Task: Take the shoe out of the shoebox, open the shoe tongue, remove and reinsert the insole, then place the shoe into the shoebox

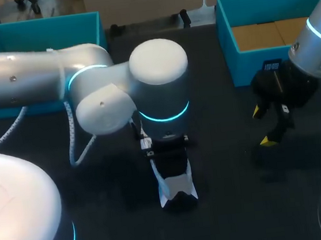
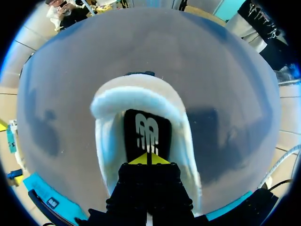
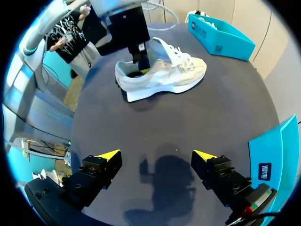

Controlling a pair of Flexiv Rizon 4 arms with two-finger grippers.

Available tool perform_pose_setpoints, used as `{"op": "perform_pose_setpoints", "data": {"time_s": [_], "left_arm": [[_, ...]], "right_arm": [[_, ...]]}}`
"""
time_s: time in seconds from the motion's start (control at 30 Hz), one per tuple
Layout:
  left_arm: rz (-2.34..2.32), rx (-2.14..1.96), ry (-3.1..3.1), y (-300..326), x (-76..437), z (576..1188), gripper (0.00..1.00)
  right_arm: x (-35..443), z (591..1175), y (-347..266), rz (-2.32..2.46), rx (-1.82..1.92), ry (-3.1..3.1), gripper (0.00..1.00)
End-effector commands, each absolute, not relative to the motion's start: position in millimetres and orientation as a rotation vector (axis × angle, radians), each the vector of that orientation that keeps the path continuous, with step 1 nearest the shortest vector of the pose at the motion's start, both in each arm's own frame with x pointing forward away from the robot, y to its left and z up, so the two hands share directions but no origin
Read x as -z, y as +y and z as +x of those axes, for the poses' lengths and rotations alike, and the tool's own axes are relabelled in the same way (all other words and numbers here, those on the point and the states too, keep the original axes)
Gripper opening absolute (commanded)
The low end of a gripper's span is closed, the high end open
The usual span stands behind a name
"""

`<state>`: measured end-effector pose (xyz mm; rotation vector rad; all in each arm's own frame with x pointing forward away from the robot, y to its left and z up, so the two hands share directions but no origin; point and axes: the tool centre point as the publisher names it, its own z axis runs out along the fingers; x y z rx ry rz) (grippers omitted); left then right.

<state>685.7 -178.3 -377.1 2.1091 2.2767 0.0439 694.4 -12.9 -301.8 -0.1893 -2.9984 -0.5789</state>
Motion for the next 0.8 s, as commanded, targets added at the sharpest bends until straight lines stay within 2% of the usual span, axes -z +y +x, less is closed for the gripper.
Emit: {"op": "perform_pose_setpoints", "data": {"time_s": [0.03, 0.17, 0.23, 0.27, 0.4, 0.53, 0.7, 0.73, 0.77, 0.8], "left_arm": [[2.093, -0.051, 2.261, -168, 358, 683, 0.00], [2.072, -0.078, 2.279, -169, 356, 686, 0.00], [2.064, -0.079, 2.294, -170, 357, 688, 0.23], [2.060, -0.088, 2.299, -170, 358, 688, 0.25], [2.029, -0.141, 2.334, -171, 363, 690, 0.27], [2.002, -0.137, 2.383, -169, 369, 694, 0.40], [1.974, -0.107, 2.406, -165, 372, 693, 0.42], [1.968, -0.105, 2.411, -164, 371, 693, 0.45], [1.965, -0.097, 2.416, -163, 371, 692, 0.60], [1.964, -0.095, 2.417, -163, 370, 692, 0.80]], "right_arm": [[302, 693, -12, -0.192, 0.574, -3.001, 1.00], [302, 693, -12, -0.192, 0.574, -3.001, 1.00], [302, 693, -12, -0.192, 0.574, -3.001, 1.00], [302, 693, -12, -0.192, 0.574, -3.001, 1.00], [302, 693, -12, -0.192, 0.574, -3.001, 1.00], [302, 693, -12, -0.192, 0.574, -3.001, 1.00], [302, 693, -12, -0.192, 0.574, -3.001, 1.00], [302, 693, -12, -0.192, 0.574, -3.001, 1.00], [302, 693, -12, -0.192, 0.574, -3.001, 1.00], [302, 693, -12, -0.192, 0.574, -3.001, 1.00]]}}
